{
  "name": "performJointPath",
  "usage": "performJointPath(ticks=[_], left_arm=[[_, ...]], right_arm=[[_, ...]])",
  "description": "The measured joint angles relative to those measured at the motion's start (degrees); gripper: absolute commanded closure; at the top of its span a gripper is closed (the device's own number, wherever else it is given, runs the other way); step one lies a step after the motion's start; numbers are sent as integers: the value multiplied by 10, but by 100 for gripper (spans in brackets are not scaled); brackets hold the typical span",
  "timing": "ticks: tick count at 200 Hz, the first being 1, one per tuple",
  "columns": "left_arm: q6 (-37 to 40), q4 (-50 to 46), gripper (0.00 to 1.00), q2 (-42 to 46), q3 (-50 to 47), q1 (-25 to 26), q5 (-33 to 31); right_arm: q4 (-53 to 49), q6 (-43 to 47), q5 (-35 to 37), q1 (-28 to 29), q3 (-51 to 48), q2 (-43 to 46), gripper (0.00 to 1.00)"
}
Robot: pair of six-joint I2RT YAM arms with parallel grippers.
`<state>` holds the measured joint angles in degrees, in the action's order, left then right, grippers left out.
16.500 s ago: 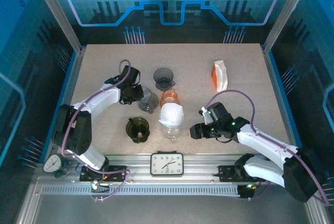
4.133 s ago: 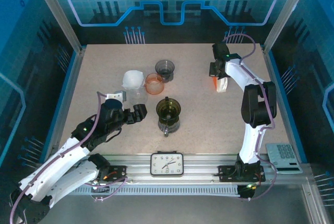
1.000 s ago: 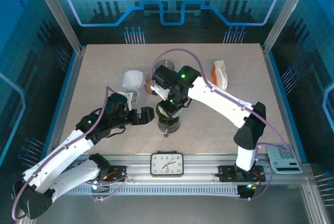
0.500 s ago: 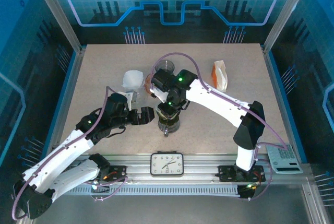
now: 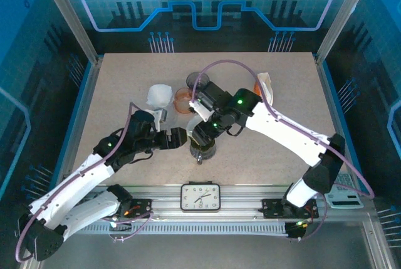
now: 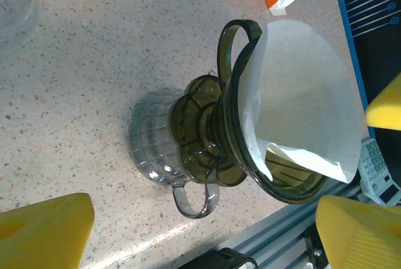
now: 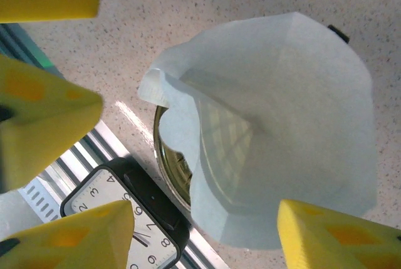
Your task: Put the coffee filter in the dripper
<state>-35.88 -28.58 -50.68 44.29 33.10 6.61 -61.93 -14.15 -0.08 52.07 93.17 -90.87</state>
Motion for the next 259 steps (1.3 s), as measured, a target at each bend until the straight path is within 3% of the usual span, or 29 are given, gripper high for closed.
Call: performJointPath(ticks=[52,96,126,173,259], left_arm=[[5,5,36,-69,81,0,15],[30,-22,39,-163,171,0,19],[49,-63,44,-206,183,3,19],[80,-127,60,-219,200,23,19],[95,-138,84,-219,203,27,34]], right_arm=[[50,-25,24,-32,-60,65,37],[80,-39,41,-71,-91,83,38],[92,-39,43,-75,-113,89,37],[102,-43,44,-97,-134,103,37],[118,-43,41,-105,-138,96,36]])
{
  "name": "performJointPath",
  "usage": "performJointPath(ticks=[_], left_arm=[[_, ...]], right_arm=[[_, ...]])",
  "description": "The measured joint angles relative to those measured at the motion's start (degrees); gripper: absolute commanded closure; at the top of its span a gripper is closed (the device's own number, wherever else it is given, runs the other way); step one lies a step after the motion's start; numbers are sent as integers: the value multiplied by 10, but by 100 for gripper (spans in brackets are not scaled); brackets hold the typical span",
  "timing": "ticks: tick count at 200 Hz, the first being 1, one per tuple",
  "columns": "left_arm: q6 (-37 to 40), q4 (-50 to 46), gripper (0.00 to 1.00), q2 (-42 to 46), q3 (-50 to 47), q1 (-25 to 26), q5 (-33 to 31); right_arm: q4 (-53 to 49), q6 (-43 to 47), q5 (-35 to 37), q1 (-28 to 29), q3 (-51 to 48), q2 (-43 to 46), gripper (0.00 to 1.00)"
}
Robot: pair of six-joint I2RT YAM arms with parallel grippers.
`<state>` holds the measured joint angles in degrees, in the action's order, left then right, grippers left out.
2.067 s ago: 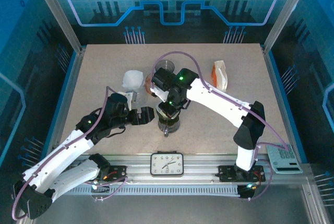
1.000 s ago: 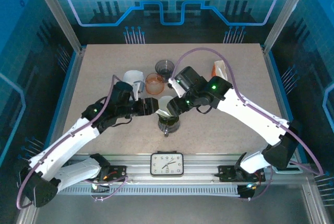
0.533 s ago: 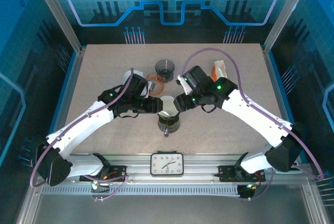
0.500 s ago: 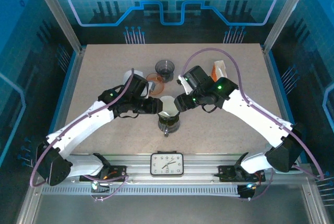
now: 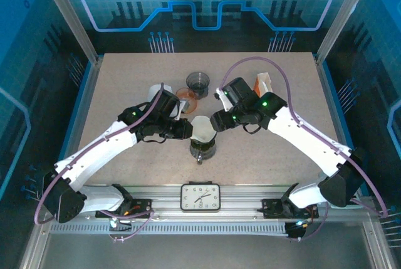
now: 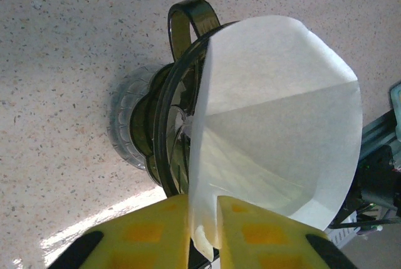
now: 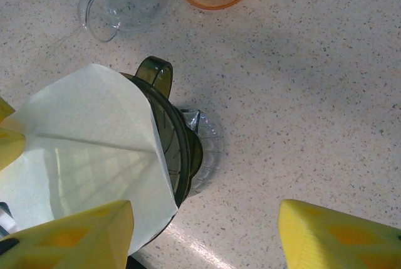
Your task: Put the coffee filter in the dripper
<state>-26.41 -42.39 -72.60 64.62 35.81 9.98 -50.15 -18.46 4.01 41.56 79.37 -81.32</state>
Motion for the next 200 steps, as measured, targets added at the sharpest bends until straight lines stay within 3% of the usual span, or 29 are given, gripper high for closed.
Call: performJointPath(ticks=[29,80,200], left_arm=[[0,0,87,0,0,0,0],[9,0,86,-3,0,0,0],[11,9,85,-9,-3,0,0]], right_arm=[[5,0,-2,0,0,-17,39],[14,3,-14,0,0,-36,60],[18,19,-12,12,0,-48,82]])
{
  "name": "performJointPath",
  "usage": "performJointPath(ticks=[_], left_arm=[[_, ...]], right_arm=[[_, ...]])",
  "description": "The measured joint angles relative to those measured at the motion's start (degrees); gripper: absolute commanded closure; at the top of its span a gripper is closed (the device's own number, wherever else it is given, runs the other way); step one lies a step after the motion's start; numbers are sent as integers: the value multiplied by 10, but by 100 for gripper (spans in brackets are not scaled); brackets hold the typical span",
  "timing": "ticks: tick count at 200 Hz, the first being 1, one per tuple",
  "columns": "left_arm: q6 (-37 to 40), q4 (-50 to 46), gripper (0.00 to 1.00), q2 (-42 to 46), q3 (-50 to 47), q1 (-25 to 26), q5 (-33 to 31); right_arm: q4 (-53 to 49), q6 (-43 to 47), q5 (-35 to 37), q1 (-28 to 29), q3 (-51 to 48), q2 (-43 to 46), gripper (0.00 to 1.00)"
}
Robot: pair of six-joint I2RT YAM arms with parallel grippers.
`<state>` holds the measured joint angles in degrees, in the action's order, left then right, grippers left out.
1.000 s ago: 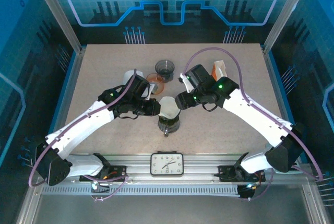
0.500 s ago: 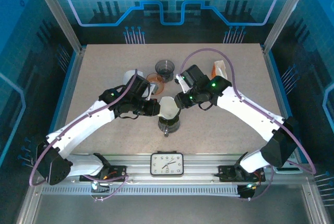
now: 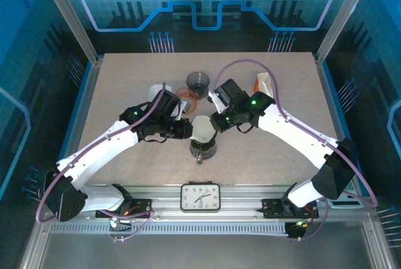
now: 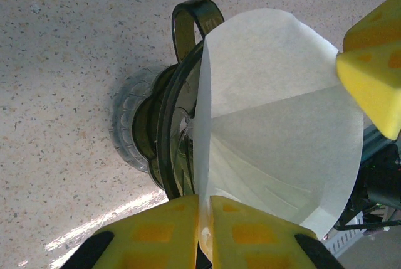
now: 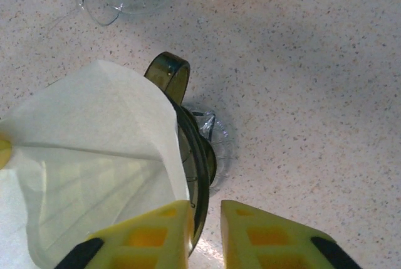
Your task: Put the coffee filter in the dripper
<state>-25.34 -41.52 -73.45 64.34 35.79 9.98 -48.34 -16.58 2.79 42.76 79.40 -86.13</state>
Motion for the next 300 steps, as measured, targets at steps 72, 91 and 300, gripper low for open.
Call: performJointPath(ticks=[72,91,300], left_arm=[[0,13,83,0,-4,0,0],[0,14,82,0,-5,0,1],[-3,43,68,4,-17,0,5]], right_arm=[[0,1,24,16,0,-9,54],[0,0,33,16,0,-9,41],[19,-4,39,30,0,-115,34]])
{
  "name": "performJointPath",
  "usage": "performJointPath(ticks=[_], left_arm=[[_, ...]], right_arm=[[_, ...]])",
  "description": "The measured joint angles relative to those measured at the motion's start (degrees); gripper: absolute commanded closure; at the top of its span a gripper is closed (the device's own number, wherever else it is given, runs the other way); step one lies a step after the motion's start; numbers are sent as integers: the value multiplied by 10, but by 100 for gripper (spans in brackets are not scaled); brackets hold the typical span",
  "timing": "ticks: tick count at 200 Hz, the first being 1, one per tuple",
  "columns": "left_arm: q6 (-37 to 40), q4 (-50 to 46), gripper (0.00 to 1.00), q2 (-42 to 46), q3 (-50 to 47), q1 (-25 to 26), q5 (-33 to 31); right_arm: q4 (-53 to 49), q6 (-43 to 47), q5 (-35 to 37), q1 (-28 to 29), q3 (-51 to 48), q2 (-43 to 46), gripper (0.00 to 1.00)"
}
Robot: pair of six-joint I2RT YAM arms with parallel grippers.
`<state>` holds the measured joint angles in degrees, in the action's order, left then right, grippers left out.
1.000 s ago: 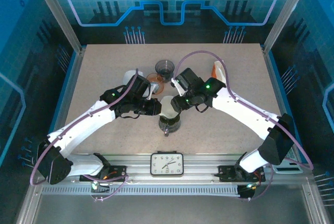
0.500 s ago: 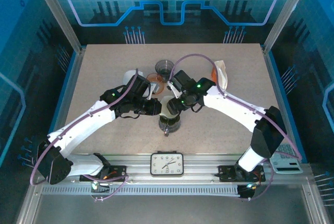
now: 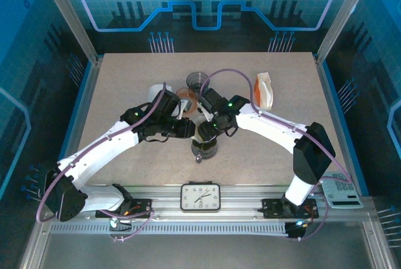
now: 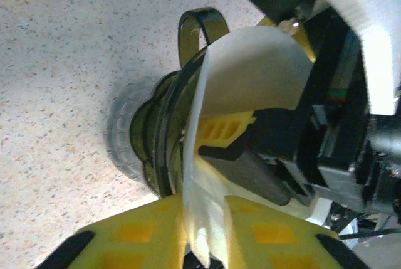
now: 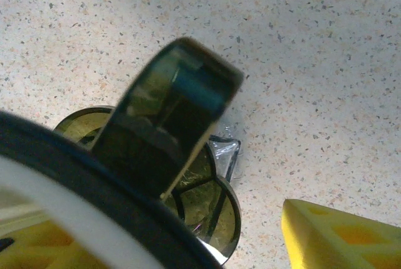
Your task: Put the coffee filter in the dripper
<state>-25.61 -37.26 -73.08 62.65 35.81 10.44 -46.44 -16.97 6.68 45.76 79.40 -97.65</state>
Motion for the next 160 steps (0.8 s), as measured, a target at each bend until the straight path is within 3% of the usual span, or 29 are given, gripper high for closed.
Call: performJointPath(ticks=[36,79,138,160], left_arm=[[-23,23,55,31,-28,-4,4],[-28,25,54,33,-36,-8,3],[-28,25,86,17,-37,-11,-3],[-30,29,83,17,-37,-14,-5]], right_arm=[[1,-2,3,1,0,0,34],[2,-2,4,3,0,-2,34],[2,-2,4,3,0,-2,34],[0,-2,4,4,0,-2,34]])
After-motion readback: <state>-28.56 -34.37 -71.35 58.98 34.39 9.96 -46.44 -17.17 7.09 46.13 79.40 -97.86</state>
